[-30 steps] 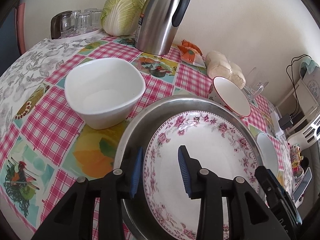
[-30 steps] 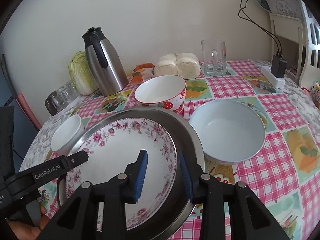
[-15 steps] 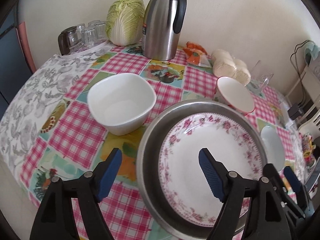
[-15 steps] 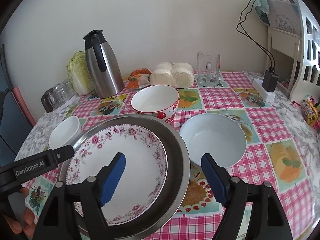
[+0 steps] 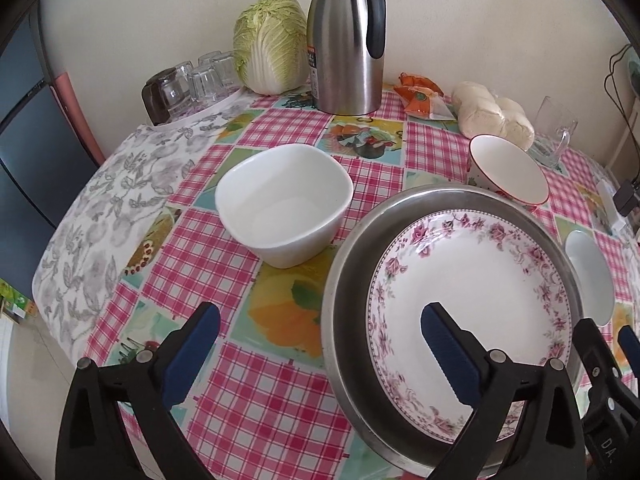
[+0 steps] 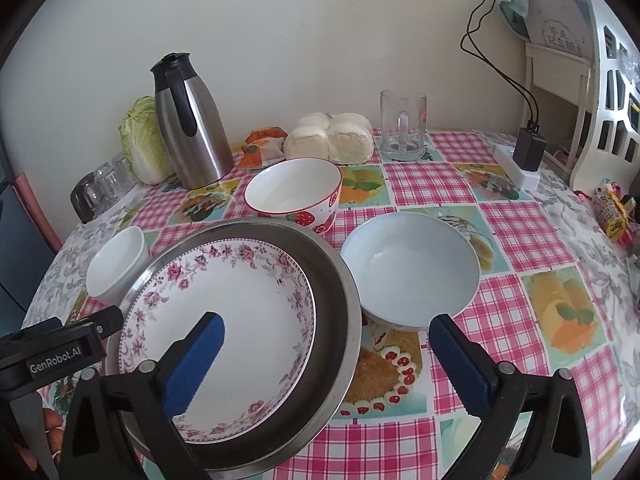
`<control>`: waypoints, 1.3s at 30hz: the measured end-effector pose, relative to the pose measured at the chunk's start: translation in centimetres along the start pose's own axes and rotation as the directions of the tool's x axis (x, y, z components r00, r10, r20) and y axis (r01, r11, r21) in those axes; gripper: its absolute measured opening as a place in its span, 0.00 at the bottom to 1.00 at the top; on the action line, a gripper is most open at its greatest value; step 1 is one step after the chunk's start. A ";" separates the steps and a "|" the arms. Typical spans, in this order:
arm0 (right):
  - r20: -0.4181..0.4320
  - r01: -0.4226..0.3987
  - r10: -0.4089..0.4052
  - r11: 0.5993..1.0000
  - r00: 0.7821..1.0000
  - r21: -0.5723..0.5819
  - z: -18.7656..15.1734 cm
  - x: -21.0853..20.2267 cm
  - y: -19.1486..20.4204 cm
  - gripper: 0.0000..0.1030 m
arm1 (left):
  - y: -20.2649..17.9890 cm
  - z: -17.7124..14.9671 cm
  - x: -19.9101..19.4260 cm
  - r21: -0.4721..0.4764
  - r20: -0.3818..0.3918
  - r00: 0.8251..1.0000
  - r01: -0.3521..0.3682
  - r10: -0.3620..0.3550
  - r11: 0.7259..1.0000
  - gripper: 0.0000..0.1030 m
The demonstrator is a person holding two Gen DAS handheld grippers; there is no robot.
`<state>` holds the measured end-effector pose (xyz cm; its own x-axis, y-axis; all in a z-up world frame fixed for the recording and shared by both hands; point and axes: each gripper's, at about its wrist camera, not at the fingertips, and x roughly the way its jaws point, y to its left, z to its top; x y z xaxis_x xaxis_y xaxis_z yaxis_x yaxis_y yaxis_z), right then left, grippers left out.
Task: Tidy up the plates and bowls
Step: 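Move both grippers toward the white bowls beside the basin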
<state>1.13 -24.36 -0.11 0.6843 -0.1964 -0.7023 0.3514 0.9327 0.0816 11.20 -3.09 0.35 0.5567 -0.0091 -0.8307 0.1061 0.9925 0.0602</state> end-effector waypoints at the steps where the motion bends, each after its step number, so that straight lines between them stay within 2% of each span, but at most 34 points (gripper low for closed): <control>1: 0.001 0.001 -0.001 1.000 1.000 0.001 0.0 0.0 0.0 1.00 | 0.0 0.0 -0.2 -0.002 0.006 1.000 0.003 -0.002 1.000 0.98; 8: 0.022 0.005 -0.005 1.000 1.000 0.009 0.1 -0.8 -0.2 1.00 | 0.1 0.5 -1.3 -0.012 0.048 0.998 0.030 -0.030 0.999 0.98; 12: 0.003 -0.002 0.002 1.000 1.000 0.025 0.1 -1.1 -0.5 1.00 | 0.3 1.4 -0.9 -0.006 0.022 0.996 0.086 -0.086 0.996 0.98; 14: -0.020 0.035 -0.035 0.999 0.999 0.020 0.2 -0.7 -0.6 1.00 | 0.1 2.4 -0.4 0.049 0.021 0.991 0.129 -0.131 0.990 0.98; 17: -0.027 0.063 -0.064 0.997 0.998 -0.045 0.9 0.3 -0.7 1.00 | -0.6 4.1 0.4 0.218 0.087 0.989 0.102 -0.123 0.971 0.98; 20: -0.039 0.015 -0.018 0.998 0.999 -0.066 2.2 2.1 -1.1 1.00 | 0.3 6.3 1.5 0.243 0.108 0.978 0.150 -0.181 0.958 0.98; 23: -0.047 -0.022 0.019 0.998 0.999 -0.061 3.3 3.7 -1.6 1.00 | 0.7 8.4 2.6 0.203 0.096 0.982 0.142 -0.164 0.969 0.98; 25: -0.083 -0.026 0.025 1.000 0.996 -0.006 3.8 4.4 -2.3 1.00 | 0.7 9.2 2.5 0.163 0.058 0.984 0.160 -0.171 0.974 0.98; 27: -0.132 -0.016 0.022 0.999 0.991 0.048 4.5 4.6 -2.8 1.00 | 0.7 9.8 1.6 0.122 0.039 0.980 0.190 -0.196 0.974 0.98; 30: -0.190 0.028 -0.024 0.999 0.981 0.020 6.3 3.8 -2.3 1.00 | 0.5 10.6 -0.2 0.065 0.012 0.983 0.180 -0.181 0.982 0.98; 33: -0.165 0.058 -0.060 0.998 0.984 -0.018 8.3 1.5 -1.7 1.00 | 0.8 10.7 -2.6 -0.026 0.027 0.983 0.182 -0.182 0.983 0.98; 37: -0.097 0.036 -0.026 0.994 0.995 0.102 9.5 -1.4 -2.6 1.00 | 0.3 9.3 -5.0 -0.081 0.071 0.984 0.169 -0.163 0.982 0.98; 39: -0.094 0.037 -0.023 0.987 0.995 0.156 9.4 -1.8 -2.9 1.00 | -0.2 8.7 -5.2 -0.087 0.072 0.982 0.182 -0.176 0.979 0.98</control>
<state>4.88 -29.58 7.60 0.6127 -0.1880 -0.7676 0.4719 0.8662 0.1645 15.46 -4.29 9.46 0.5872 -0.1925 -0.7863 0.1339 0.9810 -0.1402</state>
